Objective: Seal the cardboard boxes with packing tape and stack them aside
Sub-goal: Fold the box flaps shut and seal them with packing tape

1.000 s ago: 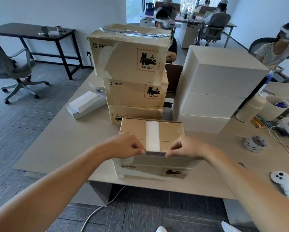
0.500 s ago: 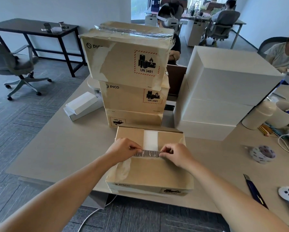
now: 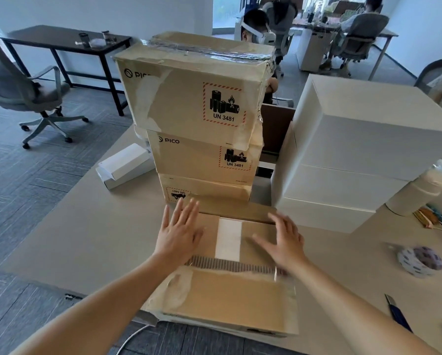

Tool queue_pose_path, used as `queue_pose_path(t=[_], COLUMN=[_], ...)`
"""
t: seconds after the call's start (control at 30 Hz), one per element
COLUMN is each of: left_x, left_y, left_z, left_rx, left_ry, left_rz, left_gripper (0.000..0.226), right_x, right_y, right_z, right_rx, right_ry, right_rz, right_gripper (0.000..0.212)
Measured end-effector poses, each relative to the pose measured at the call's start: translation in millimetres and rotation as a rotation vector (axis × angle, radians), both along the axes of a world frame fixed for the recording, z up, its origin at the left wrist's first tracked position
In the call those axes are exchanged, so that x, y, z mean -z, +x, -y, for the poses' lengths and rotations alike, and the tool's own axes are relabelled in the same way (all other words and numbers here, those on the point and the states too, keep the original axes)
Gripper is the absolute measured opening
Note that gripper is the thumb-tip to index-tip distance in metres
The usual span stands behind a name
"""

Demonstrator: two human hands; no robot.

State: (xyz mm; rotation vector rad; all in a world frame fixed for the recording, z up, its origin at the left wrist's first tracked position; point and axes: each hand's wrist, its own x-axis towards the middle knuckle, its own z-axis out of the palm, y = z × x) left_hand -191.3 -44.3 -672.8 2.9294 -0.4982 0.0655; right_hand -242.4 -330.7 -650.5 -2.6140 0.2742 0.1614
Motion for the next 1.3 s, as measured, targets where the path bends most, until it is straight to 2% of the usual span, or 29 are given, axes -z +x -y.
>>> queue_pose_path(t=[0.07, 0.13, 0.23, 0.33, 0.43, 0.57, 0.73, 0.83, 0.9, 0.97, 1.07, 1.17, 1.23, 1.3], left_x=[-4, -5, -13, -23, -25, -25, -26, -29, -35, -47, -64, -81, -84, -80], left_y=[21, 41, 63, 72, 74, 72, 65, 62, 58, 51, 40, 24, 11, -5], left_z=[1, 4, 5, 2, -1, -7, -21, -23, -22, -21, -21, -24, -29, -34], left_rx=[-0.110, -0.289, -0.513, -0.659, -0.755, -0.782, -0.755, -0.707, -0.645, -0.564, -0.458, -0.408, -0.367, -0.311], left_ry=[-0.048, -0.205, -0.499, -0.783, -1.033, -0.999, -0.929, -0.970, -0.990, -0.993, -1.141, -1.290, -1.297, -1.208], left_rz=[-0.089, -0.228, -0.425, -0.528, -0.609, -0.693, -0.840, -0.822, -0.741, -0.649, -0.538, -0.387, -0.368, -0.405], left_gripper=[0.074, 0.072, 0.045, 0.031, 0.028, 0.021, 0.024, 0.025, 0.028, 0.041, 0.059, 0.054, 0.056, 0.059], right_x=[-12, -24, -32, -26, -26, -20, -17, -20, -26, -34, -47, -62, -61, -55], right_y=[22, 37, 50, 55, 53, 48, 36, 30, 26, 21, 13, -4, -18, -34], right_z=[3, 4, 8, 15, 17, 19, 25, 27, 24, 20, 12, 3, 2, 0], right_rx=[0.232, 0.411, 0.575, 0.644, 0.643, 0.646, 0.676, 0.637, 0.647, 0.676, 0.679, 0.683, 0.663, 0.591], right_ry=[0.179, 0.404, 0.631, 0.660, 0.591, 0.562, 0.593, 0.628, 0.667, 0.744, 0.846, 0.916, 0.919, 0.875], right_rz=[-0.063, -0.189, -0.293, -0.284, -0.294, -0.258, -0.299, -0.228, -0.152, -0.094, 0.000, 0.130, 0.195, 0.205], right_gripper=[0.070, 0.059, 0.049, 0.040, 0.032, 0.030, 0.029, 0.029, 0.030, 0.043, 0.060, 0.063, 0.074, 0.082])
